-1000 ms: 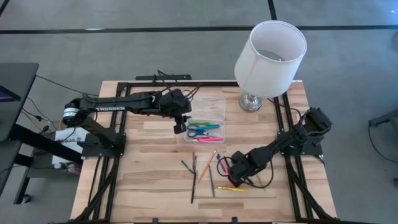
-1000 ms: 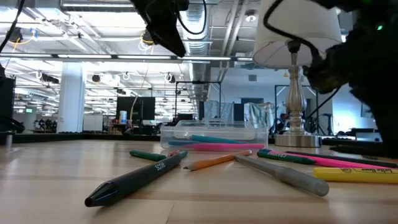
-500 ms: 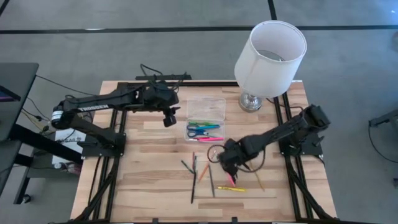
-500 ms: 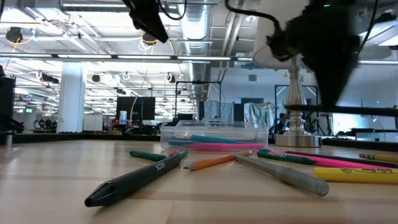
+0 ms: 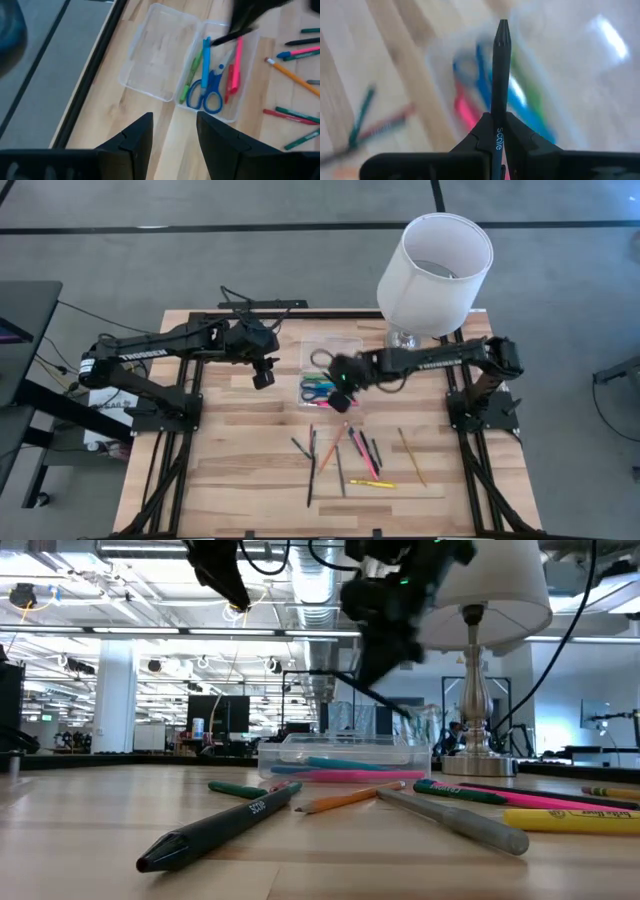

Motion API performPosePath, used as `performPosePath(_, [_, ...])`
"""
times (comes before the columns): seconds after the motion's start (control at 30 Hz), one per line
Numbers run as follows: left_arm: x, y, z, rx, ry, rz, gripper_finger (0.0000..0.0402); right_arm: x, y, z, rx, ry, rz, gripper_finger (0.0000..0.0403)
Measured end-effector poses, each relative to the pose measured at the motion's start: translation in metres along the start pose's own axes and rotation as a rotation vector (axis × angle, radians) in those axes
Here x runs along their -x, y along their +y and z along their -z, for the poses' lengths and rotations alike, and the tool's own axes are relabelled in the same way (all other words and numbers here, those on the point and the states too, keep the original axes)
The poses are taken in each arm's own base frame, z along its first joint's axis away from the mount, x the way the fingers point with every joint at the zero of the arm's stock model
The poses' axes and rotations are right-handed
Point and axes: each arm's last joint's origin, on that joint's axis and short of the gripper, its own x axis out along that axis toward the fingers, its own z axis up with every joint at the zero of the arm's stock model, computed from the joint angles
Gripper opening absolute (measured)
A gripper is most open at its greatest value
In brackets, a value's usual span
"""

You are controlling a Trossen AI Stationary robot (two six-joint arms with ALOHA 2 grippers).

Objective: Pick & place school supplies into a supply box
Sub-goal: Put the black ballpen into the transparent supply box, then put the green crayon into the transparent supply box

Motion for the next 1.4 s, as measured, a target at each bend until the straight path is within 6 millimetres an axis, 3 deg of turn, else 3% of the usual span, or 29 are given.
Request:
performPosePath(0.2, [0.003,-0.012,0.002,0.0,0.012,0.01,0.0148,-0.006,-0.019,-0.014,0.101,-0.097,-0.012,0.001])
performPosePath(0.7, [0.012,-0.035,0.003,0.008,-0.044,-0.106,0.0148,-0.033,-0.029,0.018,0.189,-0.035,-0.025,0.0015])
performPosePath(1.23, [0.012,-0.035,0.002,0.059,-0.055,-0.105,0.0148,-0.036,-0.041,0.019,0.152,-0.017,-0.097,0.013])
performPosePath(1.4, [0.006,-0.044,0.004,-0.032,-0.016,0.005,0.0148,-0.021,-0.036,0.02,0.155,-0.018,-0.142,0.0155])
